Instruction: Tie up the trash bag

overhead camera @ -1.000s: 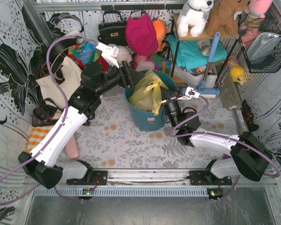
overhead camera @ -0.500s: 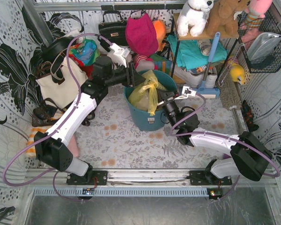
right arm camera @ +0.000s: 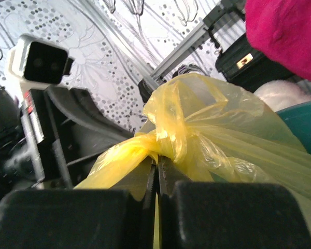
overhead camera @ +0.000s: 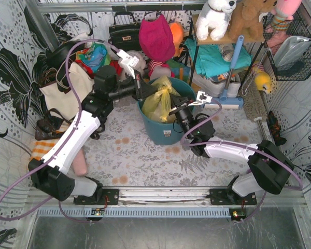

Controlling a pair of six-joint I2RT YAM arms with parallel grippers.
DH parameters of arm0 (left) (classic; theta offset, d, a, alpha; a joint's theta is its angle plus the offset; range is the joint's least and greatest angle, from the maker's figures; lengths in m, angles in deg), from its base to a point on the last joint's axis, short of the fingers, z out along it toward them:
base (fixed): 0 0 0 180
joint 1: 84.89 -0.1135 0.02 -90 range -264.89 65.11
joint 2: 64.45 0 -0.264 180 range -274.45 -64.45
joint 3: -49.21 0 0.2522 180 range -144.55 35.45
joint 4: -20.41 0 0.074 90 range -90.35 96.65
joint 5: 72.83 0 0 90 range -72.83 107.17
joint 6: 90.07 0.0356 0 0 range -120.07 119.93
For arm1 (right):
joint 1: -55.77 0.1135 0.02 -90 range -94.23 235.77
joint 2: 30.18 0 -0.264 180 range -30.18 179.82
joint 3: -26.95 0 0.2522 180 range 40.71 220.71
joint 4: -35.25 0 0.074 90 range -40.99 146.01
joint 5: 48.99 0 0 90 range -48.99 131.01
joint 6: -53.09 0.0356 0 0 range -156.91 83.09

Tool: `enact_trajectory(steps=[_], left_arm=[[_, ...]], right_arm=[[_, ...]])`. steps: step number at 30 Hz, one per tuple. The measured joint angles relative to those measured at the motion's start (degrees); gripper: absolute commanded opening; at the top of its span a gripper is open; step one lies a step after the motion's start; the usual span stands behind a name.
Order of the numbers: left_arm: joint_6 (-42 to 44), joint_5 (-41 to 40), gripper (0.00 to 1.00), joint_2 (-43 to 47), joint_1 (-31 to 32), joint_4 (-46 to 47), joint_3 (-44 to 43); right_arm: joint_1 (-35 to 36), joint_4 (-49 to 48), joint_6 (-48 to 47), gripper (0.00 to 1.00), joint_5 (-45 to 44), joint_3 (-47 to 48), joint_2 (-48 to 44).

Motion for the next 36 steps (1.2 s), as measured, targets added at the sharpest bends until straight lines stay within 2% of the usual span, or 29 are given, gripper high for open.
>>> enact_trajectory(steps=[9, 10, 12, 14, 16, 24, 30, 36], left_arm=[[-1.53, 2.99, 0.0, 6.49, 0.72, 0.11, 6.82], [-1.55, 3.19, 0.02, 6.75, 1.03, -0.02, 7.28], [-1.4, 2.97, 0.15, 6.99, 1.86, -0.74, 7.56], [-0.61, 0.92, 0.22, 7.23, 2.51, -1.49, 7.56], [0.5, -2.34, 0.25, 7.74, 3.04, -2.56, 7.54], [7.61, -17.31, 0.58, 7.87, 3.08, -1.66, 5.6], [12.87, -18.01, 0.65, 3.87, 3.08, 3.61, 4.13], [15.23, -15.06, 0.65, -1.01, 3.58, 7.28, 4.13]], right_arm=[[0.0, -0.22, -3.45, 0.0, -5.27, 1.81, 1.84], [0.0, -0.22, -3.69, 0.0, -5.57, 1.88, 2.03], [0.0, -0.28, -4.39, 0.0, -6.19, 1.88, 2.14], [0.0, -0.42, -4.83, 0.0, -6.58, 1.88, 2.12], [0.0, -0.35, -5.42, 0.0, -7.02, 1.64, 1.81], [0.0, 0.5, -6.01, 0.0, -7.63, 0.42, -1.77], [0.0, 2.03, -5.97, 0.0, -7.17, 0.42, -1.95], [0.0, 2.99, -5.81, 0.0, -6.93, 0.42, -1.95]])
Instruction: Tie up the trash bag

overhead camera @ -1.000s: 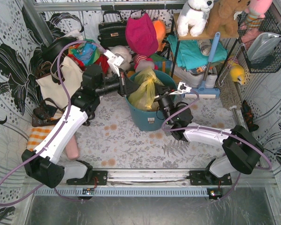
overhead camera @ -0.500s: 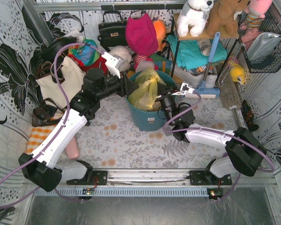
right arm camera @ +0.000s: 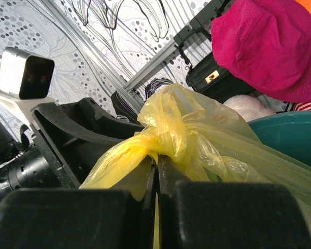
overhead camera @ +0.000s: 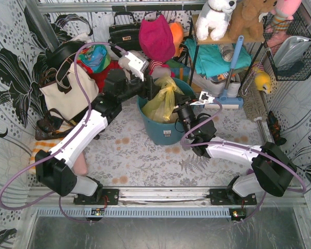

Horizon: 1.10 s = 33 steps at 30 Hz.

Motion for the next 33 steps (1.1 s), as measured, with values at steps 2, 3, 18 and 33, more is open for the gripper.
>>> enact_trajectory(steps=[2, 3, 18, 33], left_arm=[[0.28, 0.61, 0.52, -1.09, 0.07, 1.22, 0.0], [0.35, 0.81, 0.41, -1.57, 0.11, 1.97, 0.0], [-0.5, 5.29, 0.0, 6.01, 5.11, 2.86, 6.43], [-2.58, 3.82, 0.0, 10.12, 9.75, -4.92, 8.92]], right_arm=[[0.0, 0.07, 0.07, 0.0, -0.02, 0.0, 0.0], [0.0, 0.07, 0.07, 0.0, -0.02, 0.0, 0.0], [0.0, -1.92, -0.17, 0.0, -2.47, 0.07, 2.75], [-0.09, -12.74, -3.48, 0.0, 2.64, 0.28, 6.56]])
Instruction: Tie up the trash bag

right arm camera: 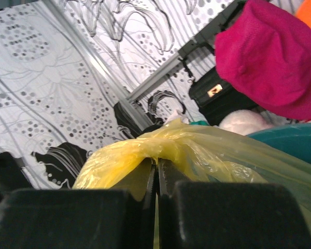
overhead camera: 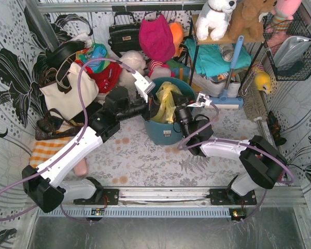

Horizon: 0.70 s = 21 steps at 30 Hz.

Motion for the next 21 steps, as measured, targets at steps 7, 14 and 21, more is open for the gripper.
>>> enact_trajectory(steps=[7, 14, 21], left_arm=[[0.0, -1.03, 0.0, -1.92, 0.04, -2.32, 1.4], [1.31, 4.46, 0.14, 0.22, 0.04, -2.27, 3.72], [2.12, 1.05, 0.46, 5.92, 0.04, -2.62, 4.39]], right_arm=[[0.09, -2.32, -0.57, 0.0, 5.09, 0.0, 0.02], [0.09, -2.73, -1.68, 0.0, 5.6, 0.11, 1.62], [0.09, -3.17, -1.57, 0.0, 7.08, 0.22, 1.75]])
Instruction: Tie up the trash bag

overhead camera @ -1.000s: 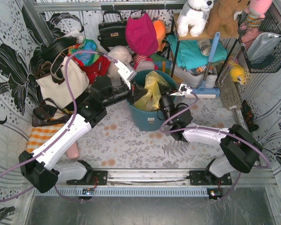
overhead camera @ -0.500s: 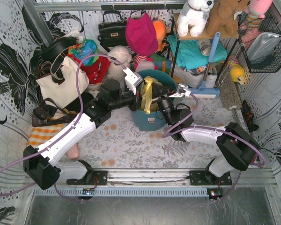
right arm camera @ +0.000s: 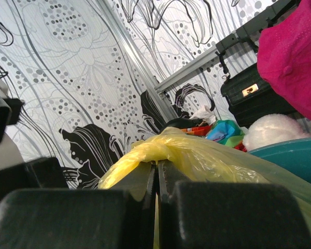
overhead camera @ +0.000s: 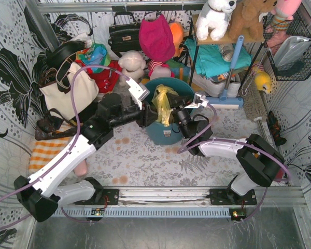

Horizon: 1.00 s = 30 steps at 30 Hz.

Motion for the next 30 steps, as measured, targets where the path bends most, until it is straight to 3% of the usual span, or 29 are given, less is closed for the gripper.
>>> enact_trajectory(steps=[11, 17, 27, 30], left_arm=[[-0.5, -16.06, 0.49, 11.58, 0.07, 1.64, 3.08], [-4.02, -24.63, 0.58, 14.16, 0.15, 5.49, 4.24], [-7.04, -24.7, 0.64, 9.51, 0.17, 10.71, 4.87], [-5.97, -21.55, 0.53, 8.33, 0.17, 11.76, 5.01]], right_arm=[[0.0, -0.17, 3.28, 0.0, 10.25, 2.32, 1.29], [0.0, -0.22, 4.09, 0.0, 13.57, 3.87, 2.34], [0.0, -0.26, 4.02, 0.0, 15.19, 5.03, 2.75], [0.0, -0.26, 4.02, 0.0, 15.17, 5.03, 2.78]])
